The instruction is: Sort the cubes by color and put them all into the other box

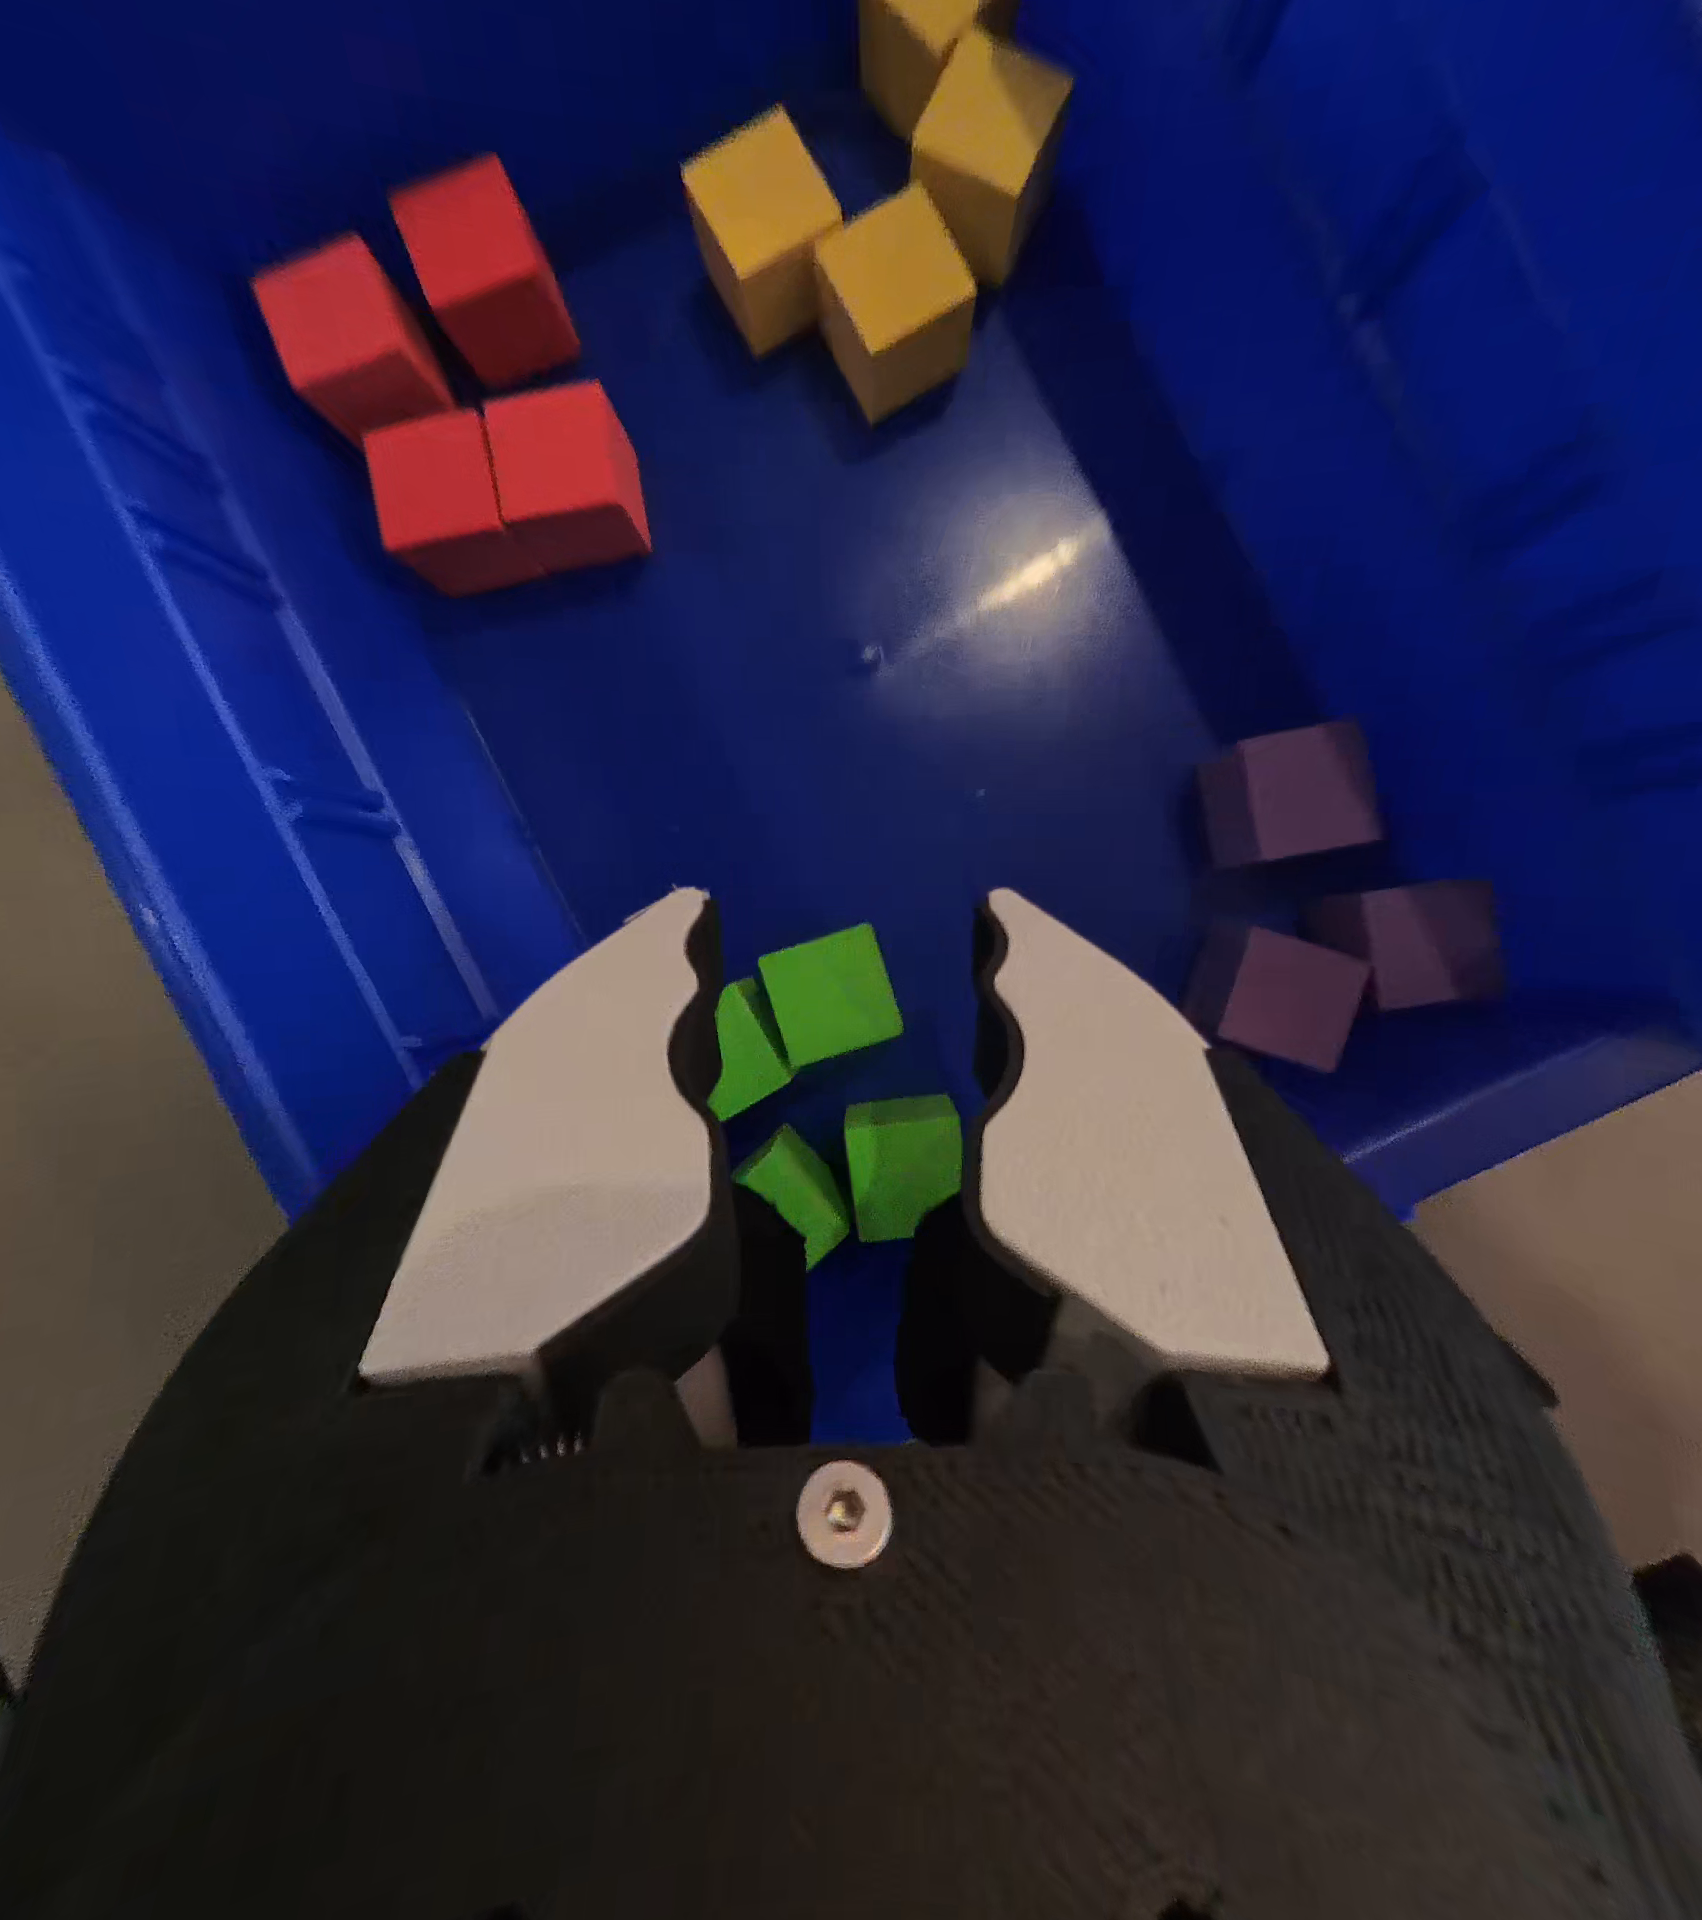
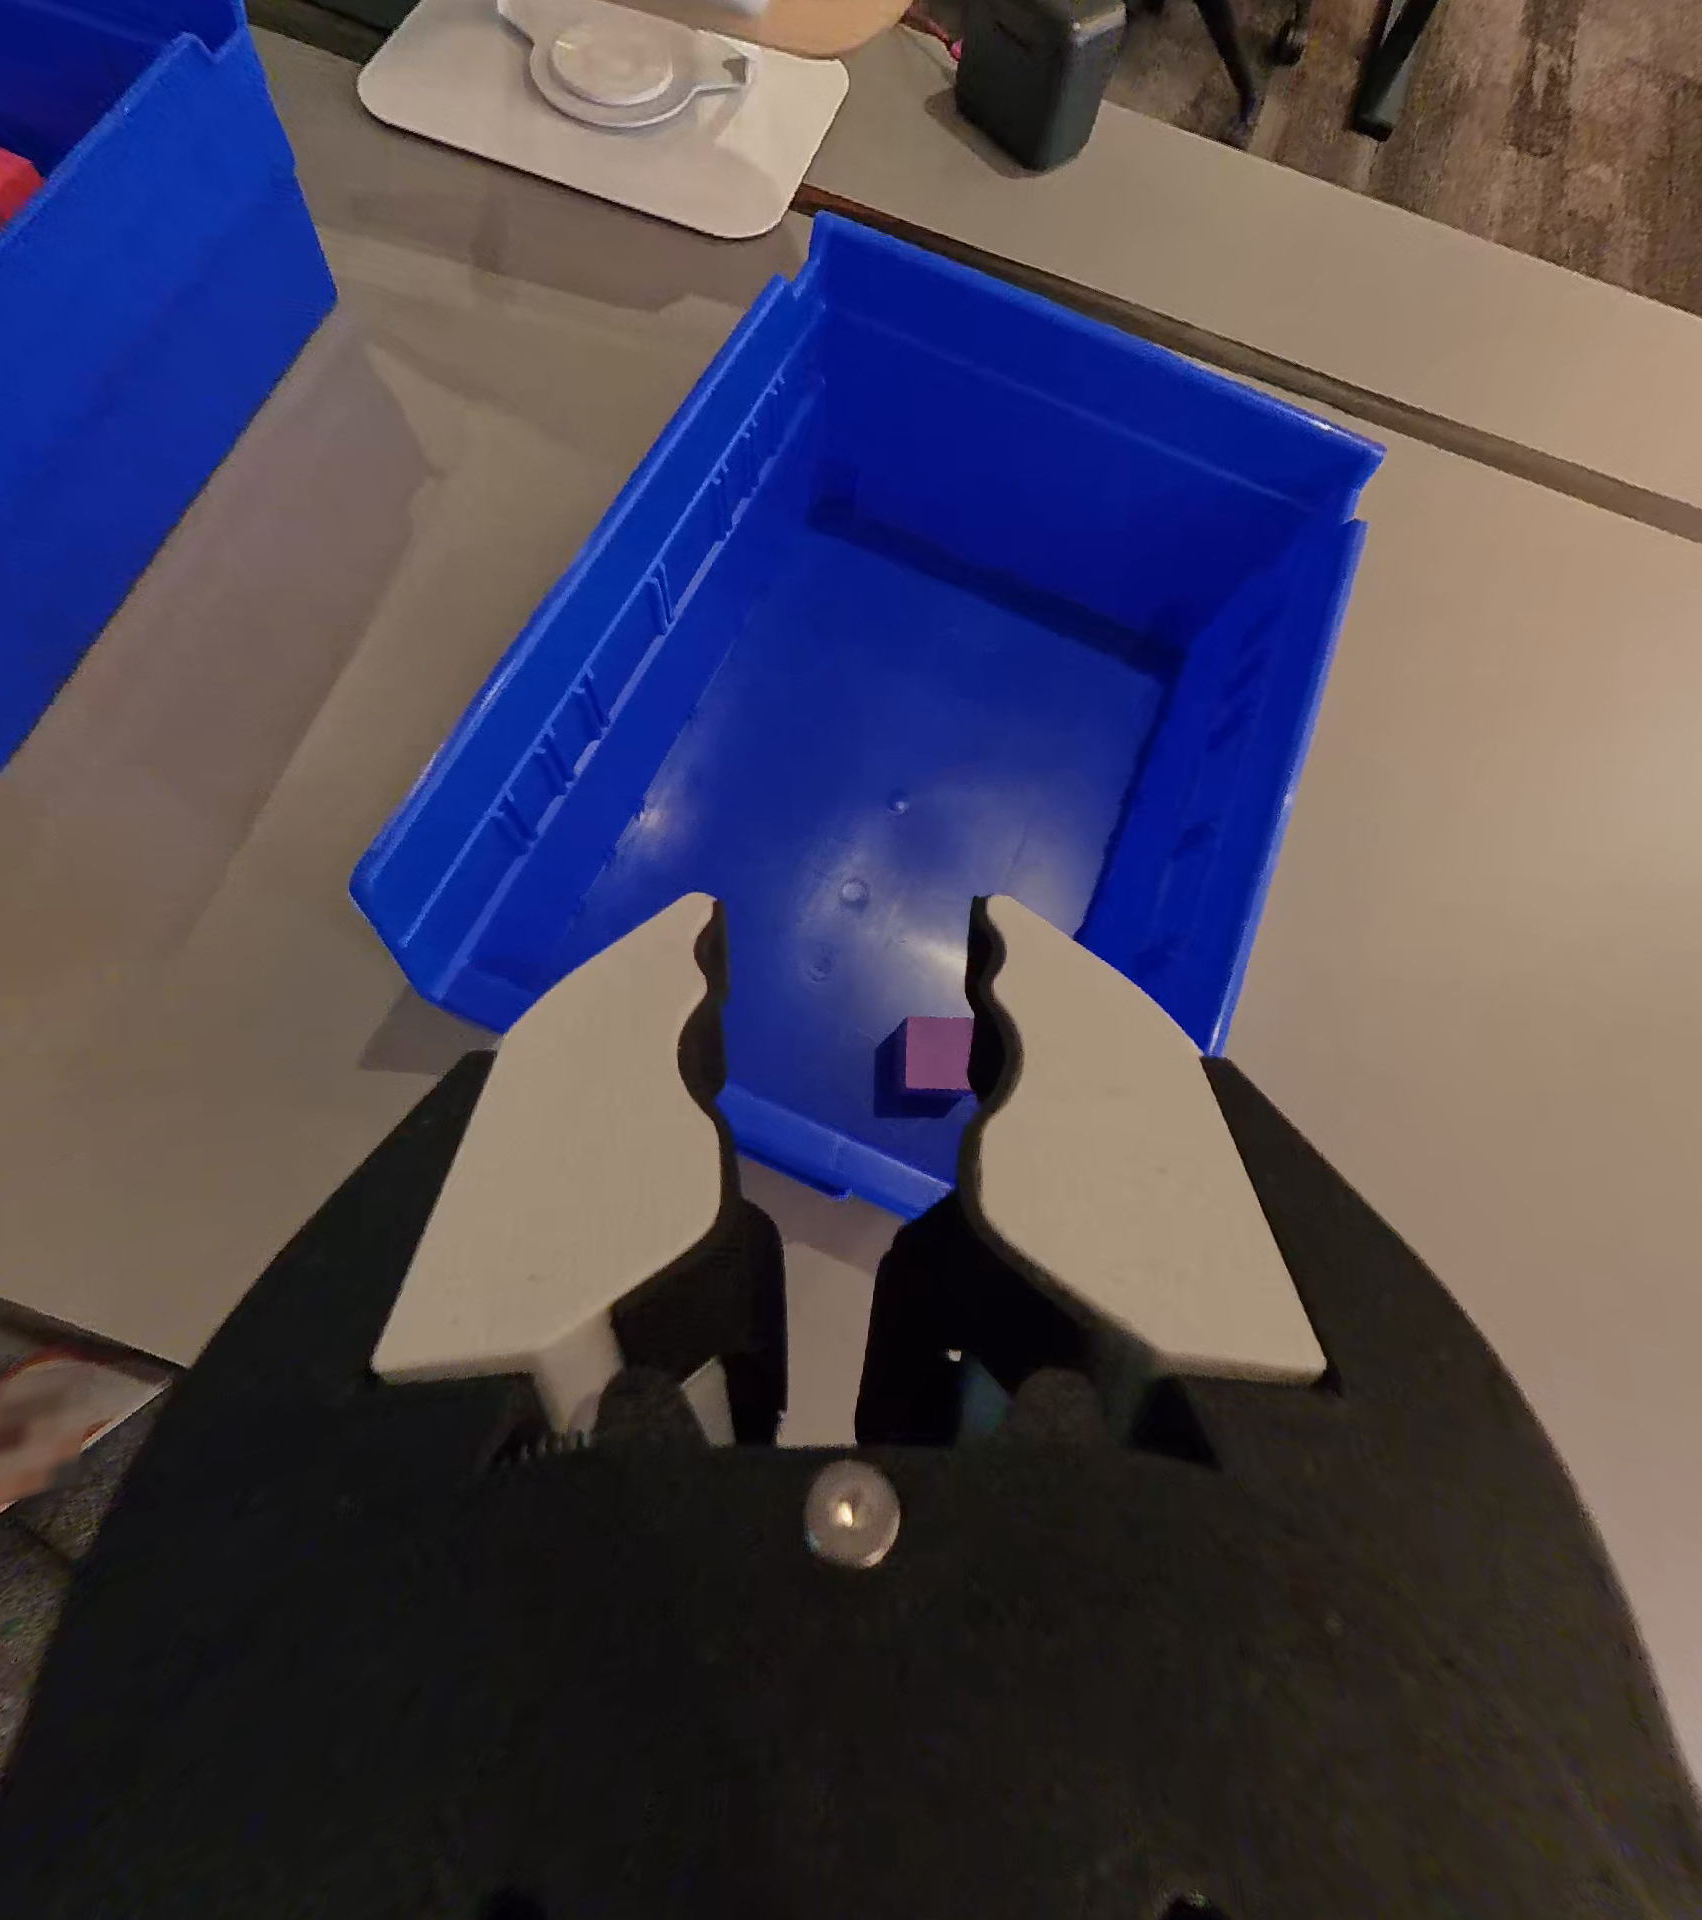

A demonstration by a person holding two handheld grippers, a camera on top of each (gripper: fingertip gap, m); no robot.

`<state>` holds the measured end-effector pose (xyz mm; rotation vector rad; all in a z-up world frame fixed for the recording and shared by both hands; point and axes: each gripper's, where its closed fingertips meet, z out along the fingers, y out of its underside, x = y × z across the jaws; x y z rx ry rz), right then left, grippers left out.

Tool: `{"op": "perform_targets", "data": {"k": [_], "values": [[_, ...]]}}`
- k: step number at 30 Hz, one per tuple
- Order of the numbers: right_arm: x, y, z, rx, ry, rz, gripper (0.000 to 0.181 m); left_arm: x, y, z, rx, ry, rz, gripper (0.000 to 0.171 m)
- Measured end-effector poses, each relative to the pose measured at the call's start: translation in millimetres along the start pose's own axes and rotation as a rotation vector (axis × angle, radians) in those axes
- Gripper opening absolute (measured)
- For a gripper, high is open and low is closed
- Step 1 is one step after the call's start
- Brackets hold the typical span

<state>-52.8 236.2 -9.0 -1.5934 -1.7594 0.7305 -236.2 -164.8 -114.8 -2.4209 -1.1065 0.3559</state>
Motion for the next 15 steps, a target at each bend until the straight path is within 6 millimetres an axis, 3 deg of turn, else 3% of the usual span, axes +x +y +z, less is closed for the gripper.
{"op": "perform_targets", "data": {"k": [7, 12, 15], "values": [[1, 0, -1, 0.006, -0.006, -0.001, 0.044, -1, 36, 26, -0.235, -0.043, 0.011, 0.037], [2, 1, -1, 0.007, -0.008, 0.000, 0.044, -5, 36, 29, -0.253, -0.086, 0.041, 0.031], [3, 0, -2, 0.009, -0.005, -0.005, 0.044, -5, 21, 25, -0.151, -0.075, 0.034, 0.030]]}}
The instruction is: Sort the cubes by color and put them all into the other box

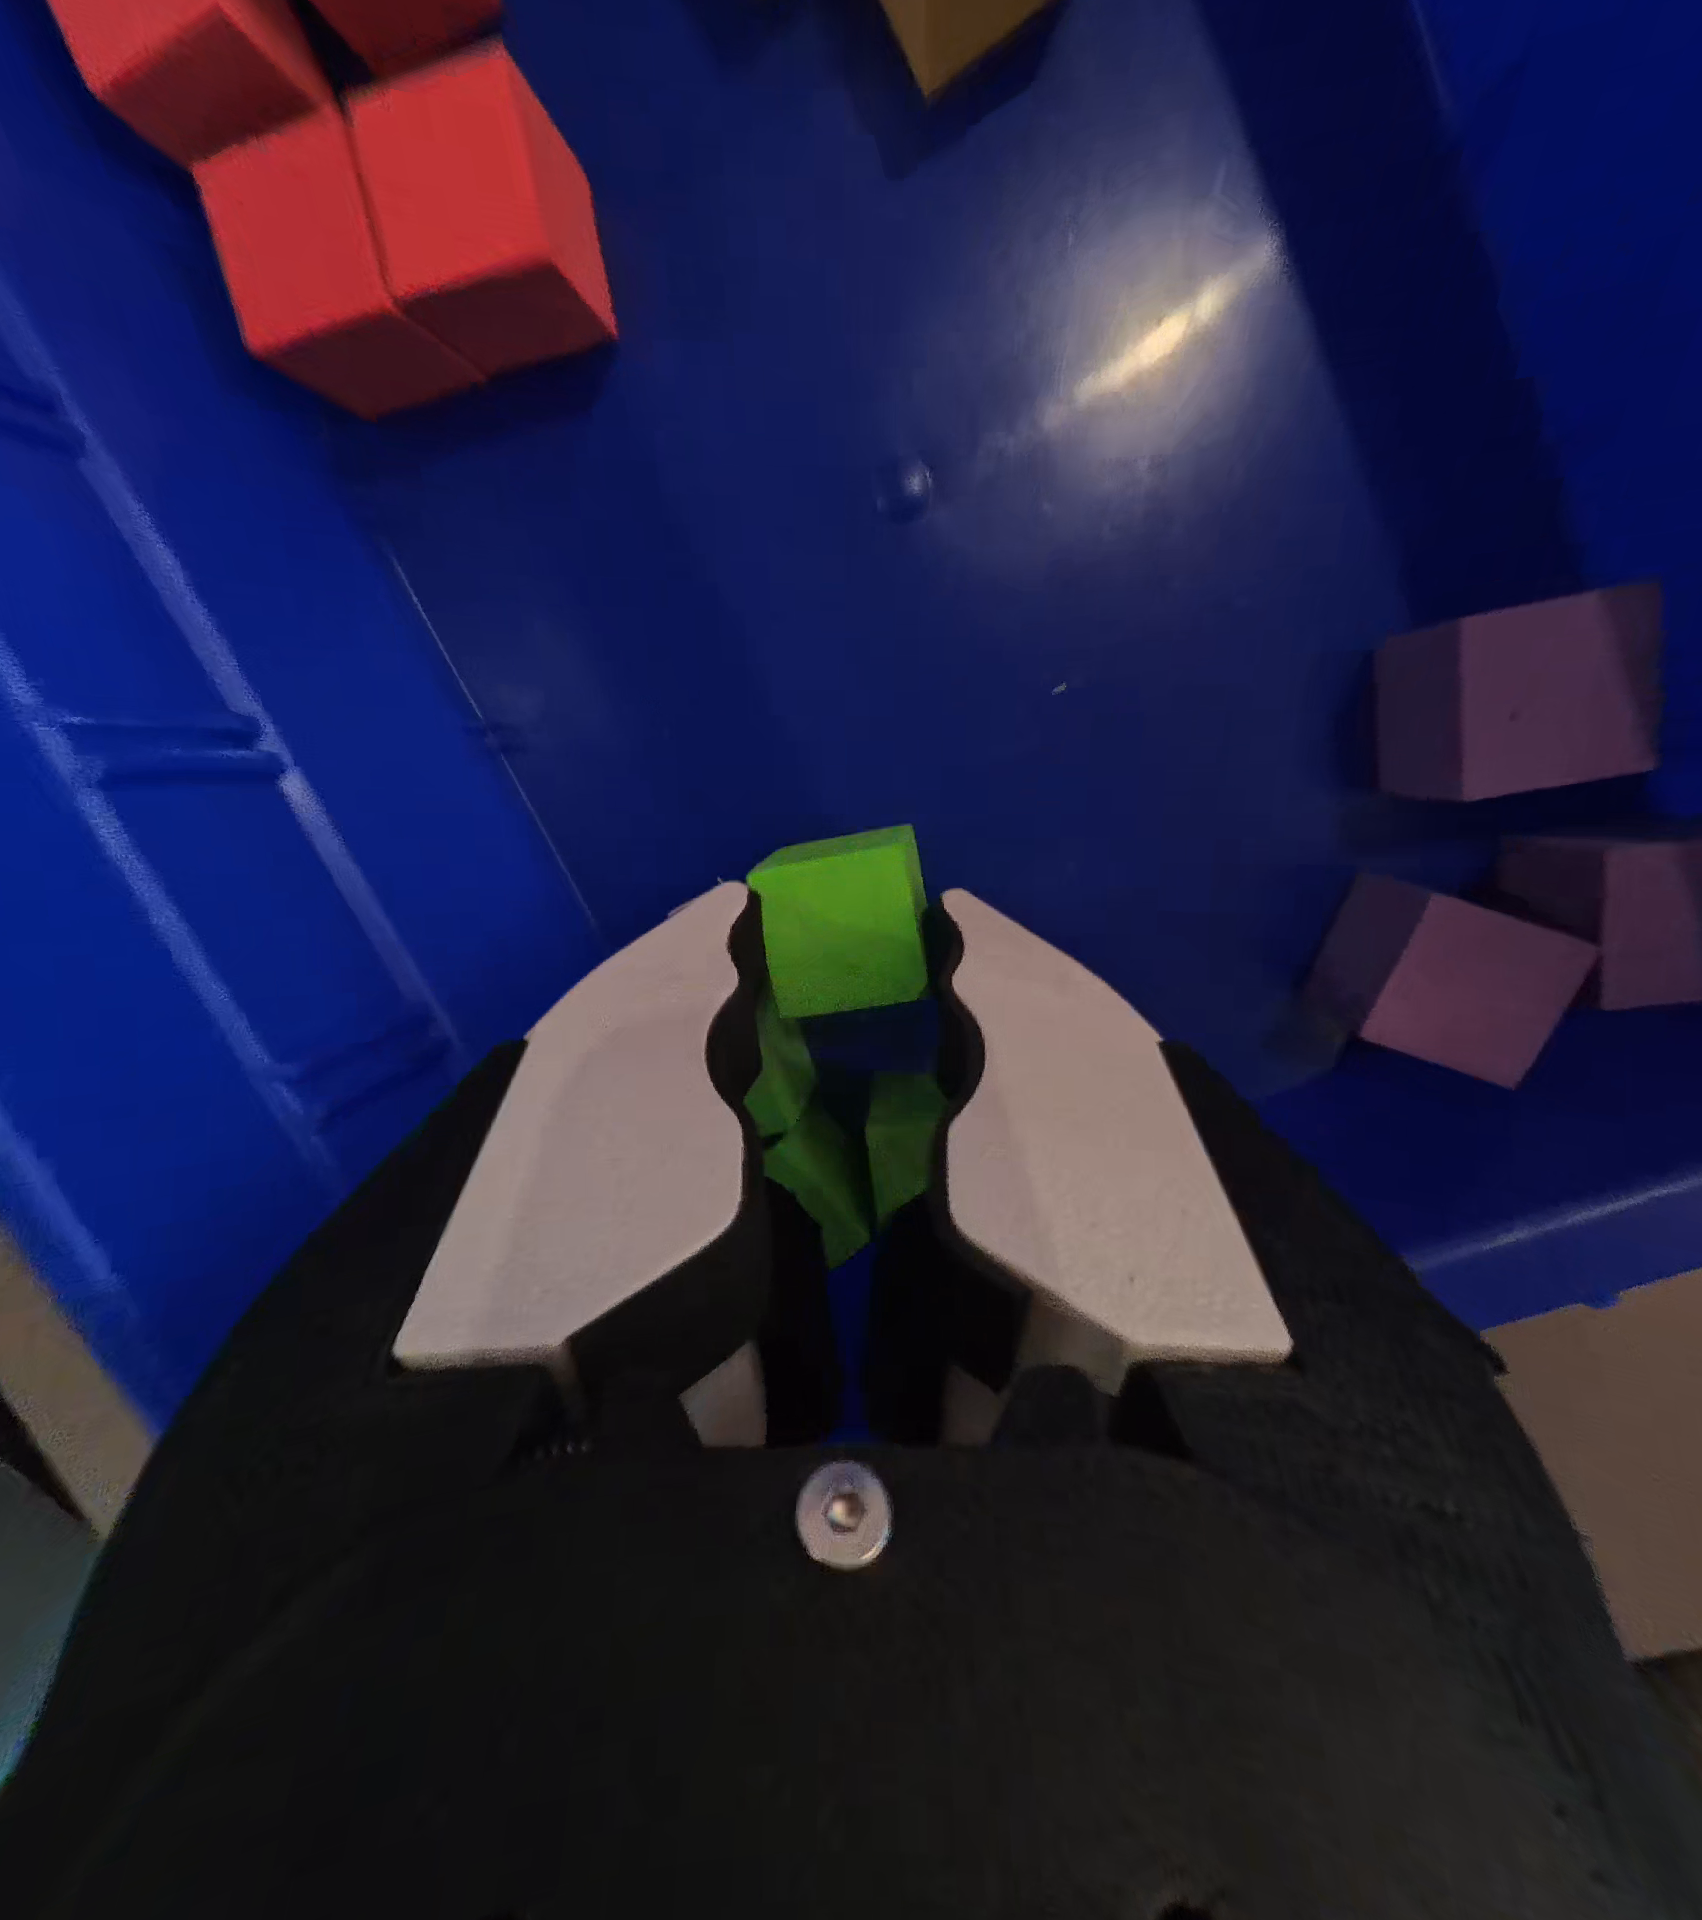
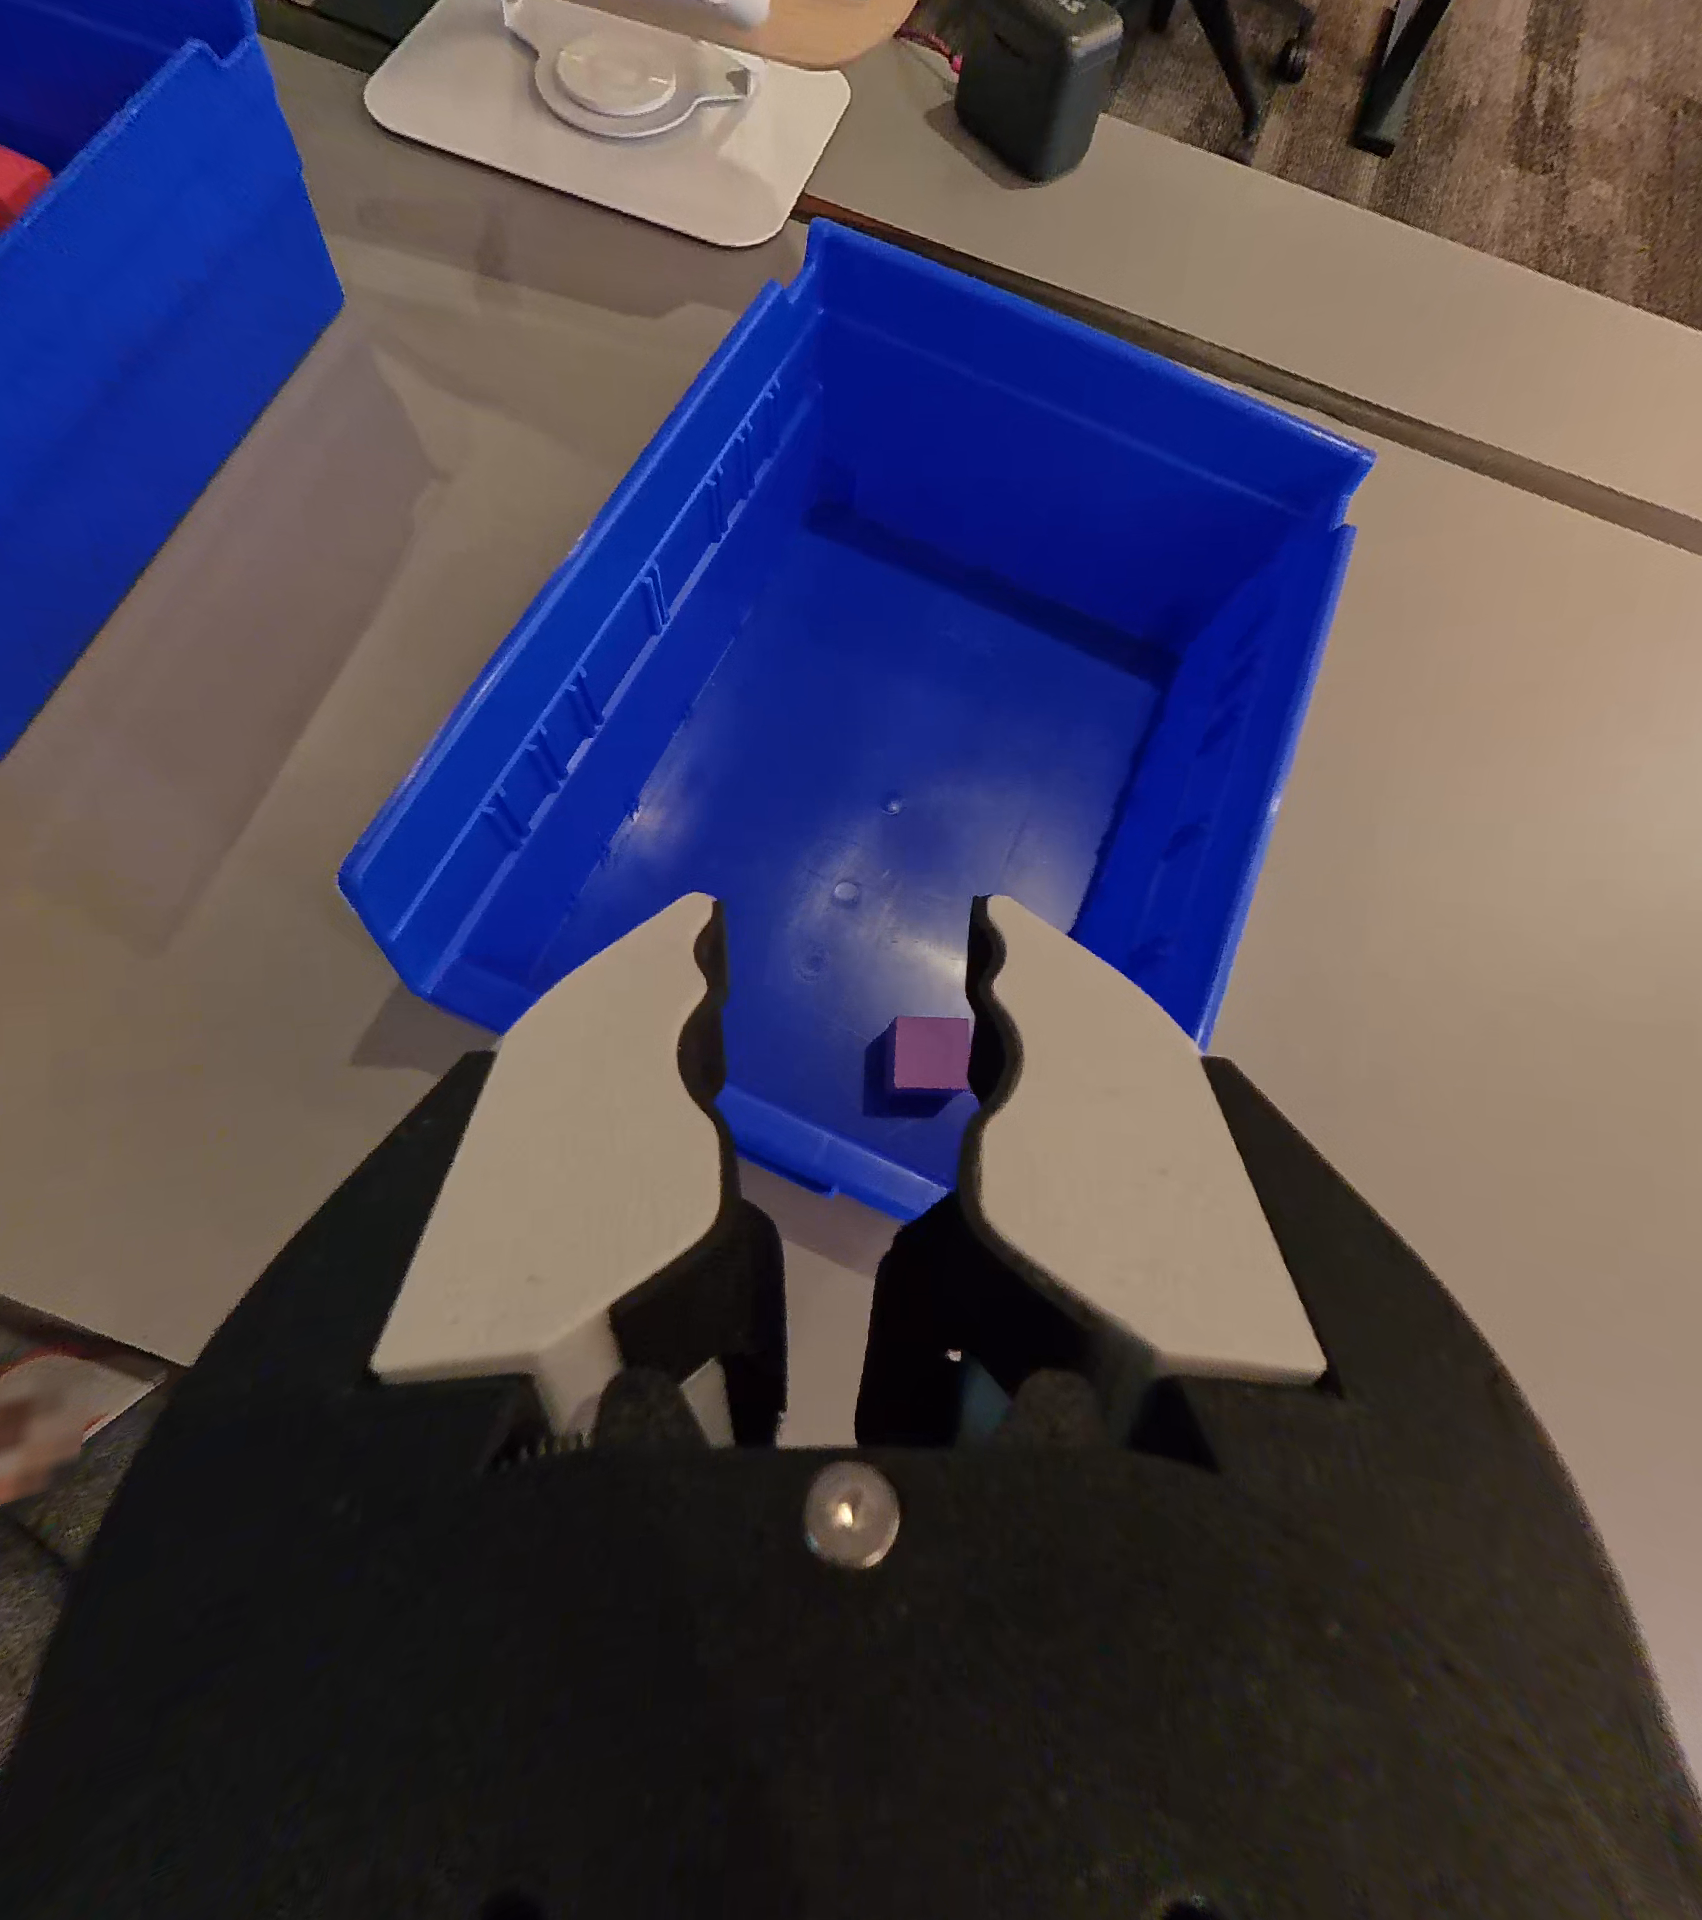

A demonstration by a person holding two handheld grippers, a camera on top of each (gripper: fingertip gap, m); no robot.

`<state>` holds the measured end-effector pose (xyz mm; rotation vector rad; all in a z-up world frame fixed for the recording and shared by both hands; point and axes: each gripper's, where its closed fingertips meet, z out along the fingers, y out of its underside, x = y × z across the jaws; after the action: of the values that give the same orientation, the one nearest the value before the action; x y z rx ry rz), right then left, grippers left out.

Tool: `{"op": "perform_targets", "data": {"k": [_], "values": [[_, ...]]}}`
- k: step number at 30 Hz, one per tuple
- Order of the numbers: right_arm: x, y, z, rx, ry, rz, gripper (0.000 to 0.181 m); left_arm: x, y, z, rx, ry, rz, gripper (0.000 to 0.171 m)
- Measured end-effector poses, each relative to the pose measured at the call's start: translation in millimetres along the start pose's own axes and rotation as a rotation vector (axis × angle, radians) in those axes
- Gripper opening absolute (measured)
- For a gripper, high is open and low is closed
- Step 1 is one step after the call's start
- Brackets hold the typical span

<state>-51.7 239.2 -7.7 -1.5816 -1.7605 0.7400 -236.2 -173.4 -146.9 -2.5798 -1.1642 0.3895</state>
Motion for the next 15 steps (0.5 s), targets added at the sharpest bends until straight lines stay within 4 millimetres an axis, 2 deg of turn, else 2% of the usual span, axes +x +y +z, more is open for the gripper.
{"op": "perform_targets", "data": {"k": [4, 6, 8, 11, 13, 15], "values": [[-3, -2, 0, 0.010, -0.012, 0.000, 0.044, 19, -28, -30, 0.212, 0.220, -0.080, 0.031], [-17, -6, 5, 0.026, -0.053, -0.028, 0.044, 34, -41, -52, 0.334, 0.415, -0.131, 0.030], [-54, -17, 10, 0.095, -0.183, -0.124, 0.045, 52, -52, -85, 0.467, 0.688, -0.196, 0.031], [-130, -44, 9, 0.332, -0.357, -0.366, 0.050, 73, -57, -132, 0.581, 1.015, -0.243, 0.030], [-181, -57, 2, 0.478, -0.454, -0.495, 0.048, 89, -55, -155, 0.603, 1.149, -0.228, 0.030], [-222, -66, 0, 0.564, -0.508, -0.601, 0.048, 105, -51, -167, 0.595, 1.182, -0.182, 0.030]]}}
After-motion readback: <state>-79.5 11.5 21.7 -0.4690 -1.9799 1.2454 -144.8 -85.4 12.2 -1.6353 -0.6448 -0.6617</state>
